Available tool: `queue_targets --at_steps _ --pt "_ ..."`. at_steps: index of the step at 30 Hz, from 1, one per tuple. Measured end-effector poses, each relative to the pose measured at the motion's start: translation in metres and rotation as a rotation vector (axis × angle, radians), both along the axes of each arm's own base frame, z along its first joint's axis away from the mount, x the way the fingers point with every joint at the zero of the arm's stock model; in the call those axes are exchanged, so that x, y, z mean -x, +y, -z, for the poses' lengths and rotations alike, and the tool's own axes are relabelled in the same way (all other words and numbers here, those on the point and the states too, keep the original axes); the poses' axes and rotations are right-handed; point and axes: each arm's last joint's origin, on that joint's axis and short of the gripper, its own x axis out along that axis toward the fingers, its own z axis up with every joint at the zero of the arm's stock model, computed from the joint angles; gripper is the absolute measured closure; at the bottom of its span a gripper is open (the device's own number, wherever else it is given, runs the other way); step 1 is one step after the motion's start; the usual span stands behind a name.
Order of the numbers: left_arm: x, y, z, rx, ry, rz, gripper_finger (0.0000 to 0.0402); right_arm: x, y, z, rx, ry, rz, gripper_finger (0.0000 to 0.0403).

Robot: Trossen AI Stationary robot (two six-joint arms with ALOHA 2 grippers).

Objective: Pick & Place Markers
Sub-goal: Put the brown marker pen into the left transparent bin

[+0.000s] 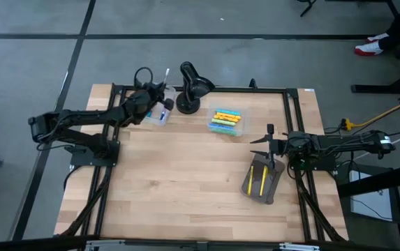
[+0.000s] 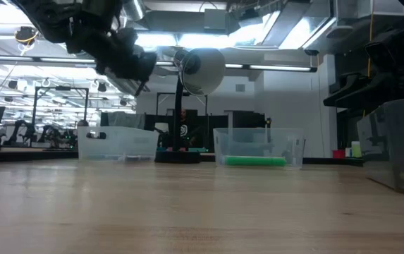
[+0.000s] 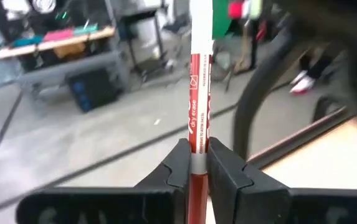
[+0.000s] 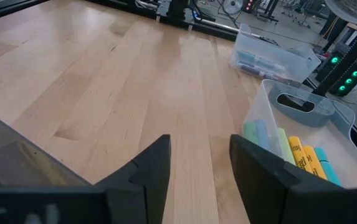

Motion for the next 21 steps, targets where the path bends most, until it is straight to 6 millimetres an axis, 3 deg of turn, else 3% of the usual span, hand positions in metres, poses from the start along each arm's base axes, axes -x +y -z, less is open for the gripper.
queue_targets --at_steps 11,21 --pt "0.014 0.013 0.020 0.195 0.051 -0.020 0.0375 0.000 0.000 0.000 0.000 -0.001 0.000 0.0240" --pt "0.019 0.011 0.030 0.372 0.107 -0.016 0.0375 0.000 0.000 0.000 0.000 0.000 0.000 0.0240"
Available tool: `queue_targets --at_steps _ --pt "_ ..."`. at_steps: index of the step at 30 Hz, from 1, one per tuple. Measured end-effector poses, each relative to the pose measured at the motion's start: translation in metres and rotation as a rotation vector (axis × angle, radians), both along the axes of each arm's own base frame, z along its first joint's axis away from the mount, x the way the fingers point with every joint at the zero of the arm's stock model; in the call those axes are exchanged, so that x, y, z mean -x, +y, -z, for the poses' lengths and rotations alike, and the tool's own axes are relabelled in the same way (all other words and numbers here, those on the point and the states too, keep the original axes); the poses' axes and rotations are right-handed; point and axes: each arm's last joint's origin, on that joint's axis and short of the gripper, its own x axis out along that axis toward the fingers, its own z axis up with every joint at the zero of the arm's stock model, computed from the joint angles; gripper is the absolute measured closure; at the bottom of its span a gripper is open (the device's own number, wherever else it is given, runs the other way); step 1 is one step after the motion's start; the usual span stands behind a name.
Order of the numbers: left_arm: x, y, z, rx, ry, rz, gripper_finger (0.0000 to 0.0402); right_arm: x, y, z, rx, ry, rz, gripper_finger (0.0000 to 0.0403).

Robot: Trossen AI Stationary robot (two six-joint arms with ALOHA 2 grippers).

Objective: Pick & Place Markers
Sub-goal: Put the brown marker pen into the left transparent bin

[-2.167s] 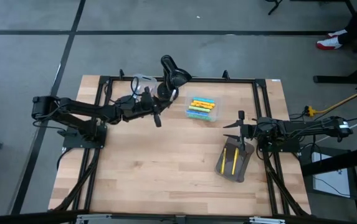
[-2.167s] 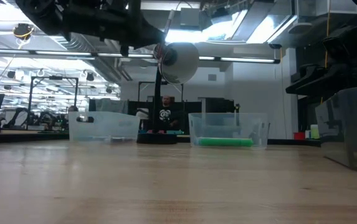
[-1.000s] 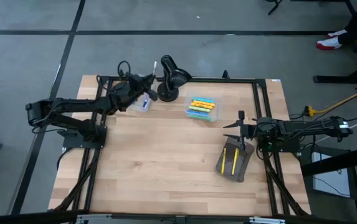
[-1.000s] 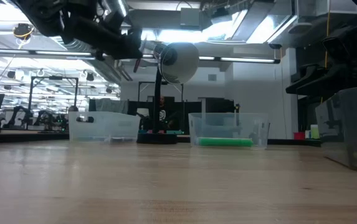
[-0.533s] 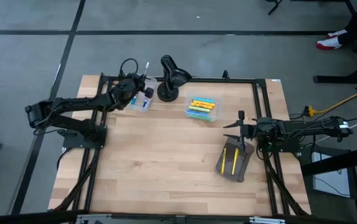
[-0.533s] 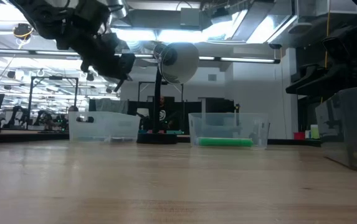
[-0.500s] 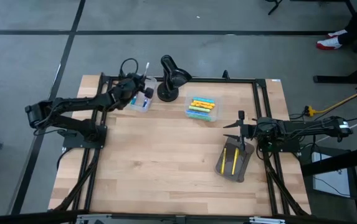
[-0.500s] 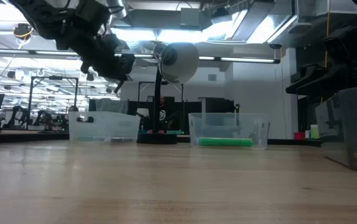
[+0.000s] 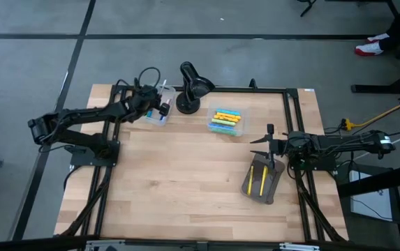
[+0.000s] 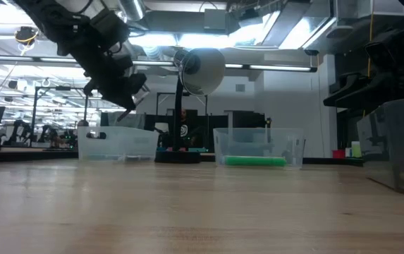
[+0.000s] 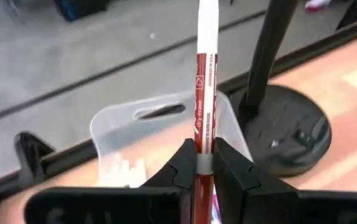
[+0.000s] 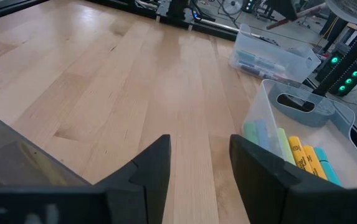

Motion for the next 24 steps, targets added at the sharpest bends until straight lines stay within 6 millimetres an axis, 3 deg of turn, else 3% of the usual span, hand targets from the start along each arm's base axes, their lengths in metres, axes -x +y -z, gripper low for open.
queue_targets --at_steps 9,19,24 --pt "-0.002 0.000 -0.016 0.097 0.051 0.010 0.0375 0.000 0.000 0.000 0.000 -0.001 0.000 0.0240" --pt "0.005 0.001 -0.011 0.150 0.072 -0.044 0.0372 0.000 0.000 0.000 0.000 0.000 0.000 0.0240" --pt "0.006 0.003 -0.012 0.146 0.068 -0.056 0.0349 0.000 0.000 0.000 0.000 0.000 0.000 0.0240"
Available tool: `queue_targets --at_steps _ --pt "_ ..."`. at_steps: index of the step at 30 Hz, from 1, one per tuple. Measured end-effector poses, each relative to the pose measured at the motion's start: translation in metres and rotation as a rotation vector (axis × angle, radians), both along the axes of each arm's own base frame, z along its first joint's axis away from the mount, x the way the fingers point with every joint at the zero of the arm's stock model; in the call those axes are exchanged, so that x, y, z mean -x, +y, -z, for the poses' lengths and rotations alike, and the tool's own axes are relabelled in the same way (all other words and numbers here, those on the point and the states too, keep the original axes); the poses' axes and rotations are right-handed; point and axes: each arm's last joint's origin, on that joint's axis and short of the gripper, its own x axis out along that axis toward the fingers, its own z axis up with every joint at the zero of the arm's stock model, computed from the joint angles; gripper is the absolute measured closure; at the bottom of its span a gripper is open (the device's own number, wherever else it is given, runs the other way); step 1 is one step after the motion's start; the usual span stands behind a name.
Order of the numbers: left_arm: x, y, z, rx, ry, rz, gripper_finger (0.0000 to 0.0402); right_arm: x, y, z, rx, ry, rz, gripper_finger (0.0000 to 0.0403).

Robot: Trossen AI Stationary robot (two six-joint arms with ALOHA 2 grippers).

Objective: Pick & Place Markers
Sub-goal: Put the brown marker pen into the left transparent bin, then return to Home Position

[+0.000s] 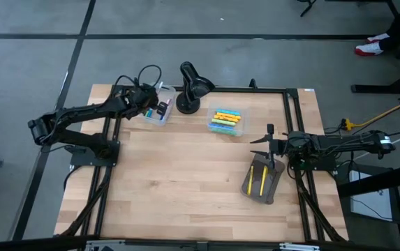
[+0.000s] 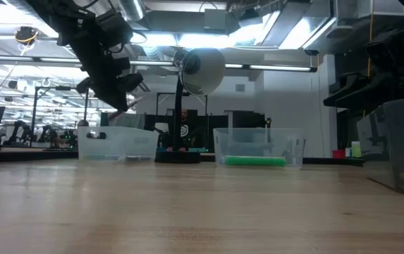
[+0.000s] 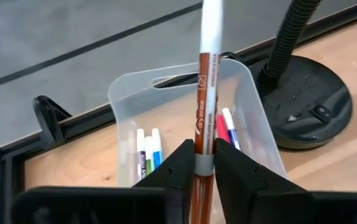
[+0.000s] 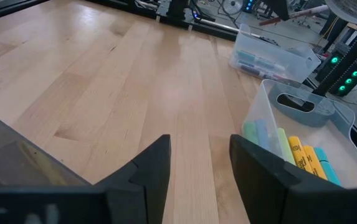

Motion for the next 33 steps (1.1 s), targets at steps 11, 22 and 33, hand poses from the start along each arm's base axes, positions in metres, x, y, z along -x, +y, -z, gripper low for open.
queue_targets --at_steps 11,22,33 --pt "0.002 0.001 -0.001 -0.047 0.025 -0.060 0.0304 0.000 0.000 0.000 0.000 0.000 0.000 0.0240" --pt "-0.001 0.002 -0.004 -0.054 -0.023 -0.045 0.0299 0.000 0.000 0.000 0.000 0.000 0.000 0.0240" --pt "-0.017 -0.011 0.002 -0.141 -0.026 0.269 0.0302 0.000 0.000 0.000 0.000 0.000 0.000 0.0240"
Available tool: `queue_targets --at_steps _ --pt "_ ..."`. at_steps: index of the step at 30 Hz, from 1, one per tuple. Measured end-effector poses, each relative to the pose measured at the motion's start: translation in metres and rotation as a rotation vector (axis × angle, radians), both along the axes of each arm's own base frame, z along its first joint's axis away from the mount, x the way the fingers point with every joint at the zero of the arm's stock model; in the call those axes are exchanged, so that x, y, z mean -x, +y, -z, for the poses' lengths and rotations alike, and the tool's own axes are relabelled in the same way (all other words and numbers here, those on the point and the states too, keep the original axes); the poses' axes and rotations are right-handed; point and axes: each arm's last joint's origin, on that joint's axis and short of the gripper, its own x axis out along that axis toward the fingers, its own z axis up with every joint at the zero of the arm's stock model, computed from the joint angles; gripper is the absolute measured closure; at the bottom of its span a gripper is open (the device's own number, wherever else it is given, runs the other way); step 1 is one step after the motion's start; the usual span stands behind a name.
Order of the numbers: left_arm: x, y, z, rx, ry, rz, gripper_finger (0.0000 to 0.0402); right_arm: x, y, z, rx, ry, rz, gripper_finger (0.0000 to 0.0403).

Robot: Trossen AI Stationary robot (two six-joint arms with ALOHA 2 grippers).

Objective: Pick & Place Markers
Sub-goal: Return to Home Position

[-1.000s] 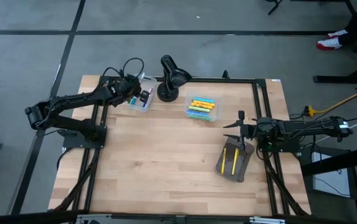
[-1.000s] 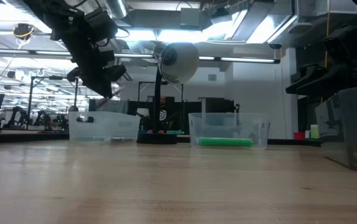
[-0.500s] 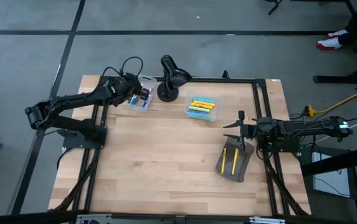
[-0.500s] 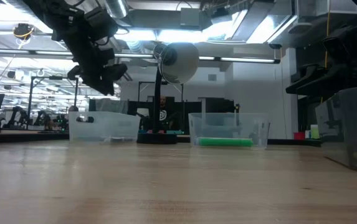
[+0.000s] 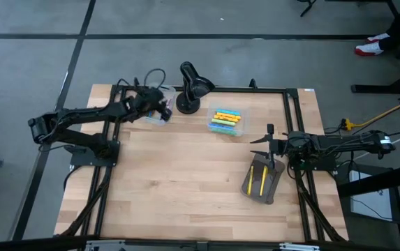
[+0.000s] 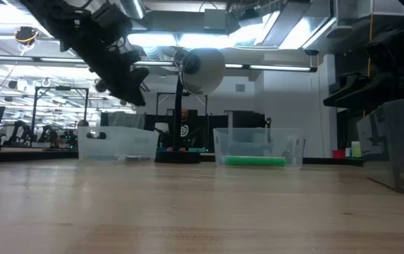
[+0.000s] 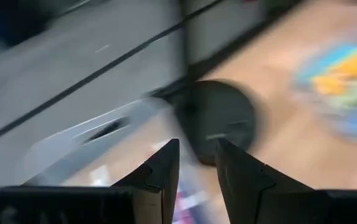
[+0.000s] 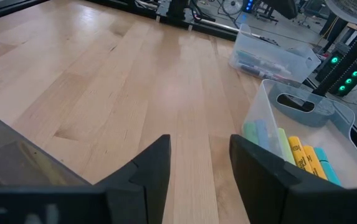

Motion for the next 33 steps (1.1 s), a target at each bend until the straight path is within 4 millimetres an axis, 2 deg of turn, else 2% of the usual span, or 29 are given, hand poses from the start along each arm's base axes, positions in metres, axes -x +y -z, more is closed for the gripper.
queue_targets --at_steps 7,12,15,20,27,33 --pt "-0.017 -0.038 0.017 -0.058 -0.100 0.390 0.0300 0.000 0.000 0.000 0.000 0.000 0.000 0.0240" --pt "-0.015 -0.063 0.034 -0.136 -0.151 0.579 0.0298 0.000 0.000 0.000 0.000 0.000 0.000 0.0240" --pt "-0.008 -0.070 0.045 -0.170 -0.200 0.605 0.0298 0.000 0.000 0.000 0.000 -0.001 0.000 0.0240" --pt "0.017 -0.075 0.064 -0.137 -0.239 0.614 0.0300 0.000 0.000 0.000 0.000 0.000 0.000 0.0240" --pt "0.048 -0.079 0.069 -0.146 -0.325 0.638 0.0299 0.000 0.000 0.000 0.000 0.000 0.000 0.0240" --pt "0.065 -0.084 0.074 -0.175 -0.364 0.631 0.0303 0.000 0.000 0.000 0.000 0.000 0.000 0.0240"
